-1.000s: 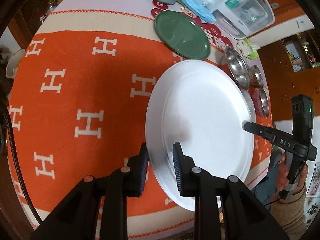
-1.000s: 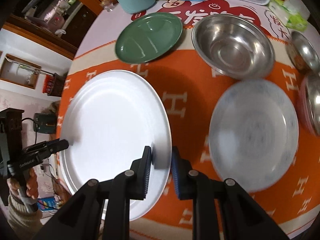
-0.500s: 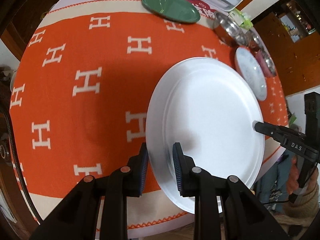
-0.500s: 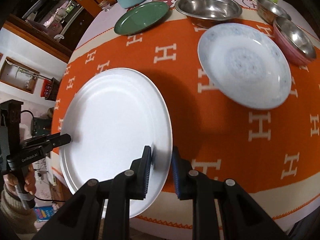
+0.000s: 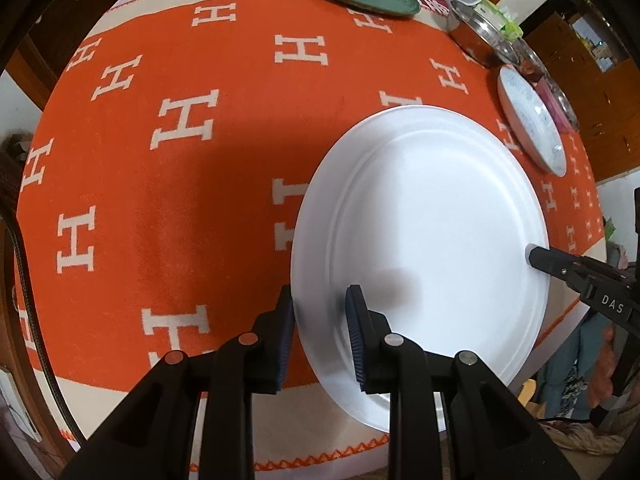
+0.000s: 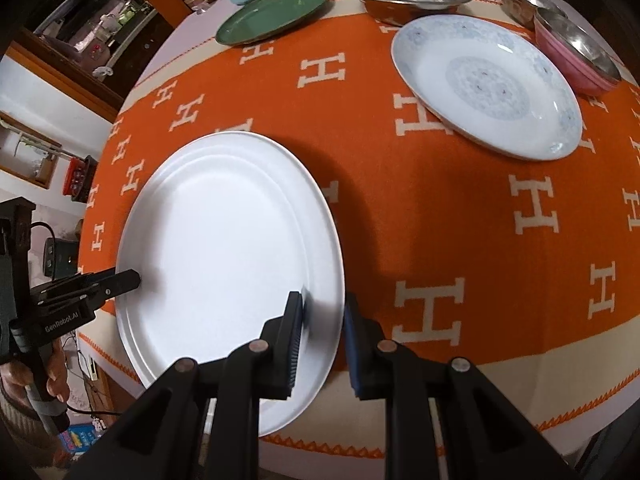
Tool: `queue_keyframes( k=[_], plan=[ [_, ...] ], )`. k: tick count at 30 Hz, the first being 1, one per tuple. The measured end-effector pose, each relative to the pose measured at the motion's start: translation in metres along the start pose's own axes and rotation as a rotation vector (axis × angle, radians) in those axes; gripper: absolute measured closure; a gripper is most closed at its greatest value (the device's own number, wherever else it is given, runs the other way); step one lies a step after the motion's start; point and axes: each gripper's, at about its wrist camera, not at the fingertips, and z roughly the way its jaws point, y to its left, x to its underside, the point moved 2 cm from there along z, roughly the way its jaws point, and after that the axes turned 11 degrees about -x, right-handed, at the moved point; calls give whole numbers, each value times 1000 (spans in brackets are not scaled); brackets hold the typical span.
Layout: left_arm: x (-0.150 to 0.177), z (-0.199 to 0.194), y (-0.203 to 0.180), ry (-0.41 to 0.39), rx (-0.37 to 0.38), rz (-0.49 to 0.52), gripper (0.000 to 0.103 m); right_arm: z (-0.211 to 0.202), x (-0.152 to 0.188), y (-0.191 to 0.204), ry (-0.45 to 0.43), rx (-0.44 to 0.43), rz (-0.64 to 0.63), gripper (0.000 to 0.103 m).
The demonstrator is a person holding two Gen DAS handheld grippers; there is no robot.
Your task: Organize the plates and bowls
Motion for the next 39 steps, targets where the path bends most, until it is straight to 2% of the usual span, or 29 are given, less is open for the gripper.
queue_keyframes(
  k=[6, 9, 11, 13, 16, 20, 31, 39],
  plan=[
    [4, 9, -1, 13, 13, 21, 78, 13, 7, -6, 31, 49, 34, 81],
    [2, 9, -6, 10, 40, 32, 63, 18, 11, -6, 43, 69, 51, 79],
    [2, 9, -6, 14, 43, 32, 45, 19, 14, -4, 50, 91, 46, 73],
    [2, 8, -8, 8, 17, 28, 36, 18, 16, -1, 46, 118, 36, 57],
    [4, 2, -5, -4, -2, 38, 34, 10, 20, 4, 18, 142, 17, 50],
    [7, -10, 2, -23, -7, 33, 26, -2, 27, 8, 1, 145, 4, 50],
    [-6, -54, -8, -127, -2, 42, 21, -40, 32, 35, -81, 222, -103, 50],
    [-25, -97, -22, -240, -7, 67, 11, -74, 29, 66, -178, 181, -180, 50]
  ],
)
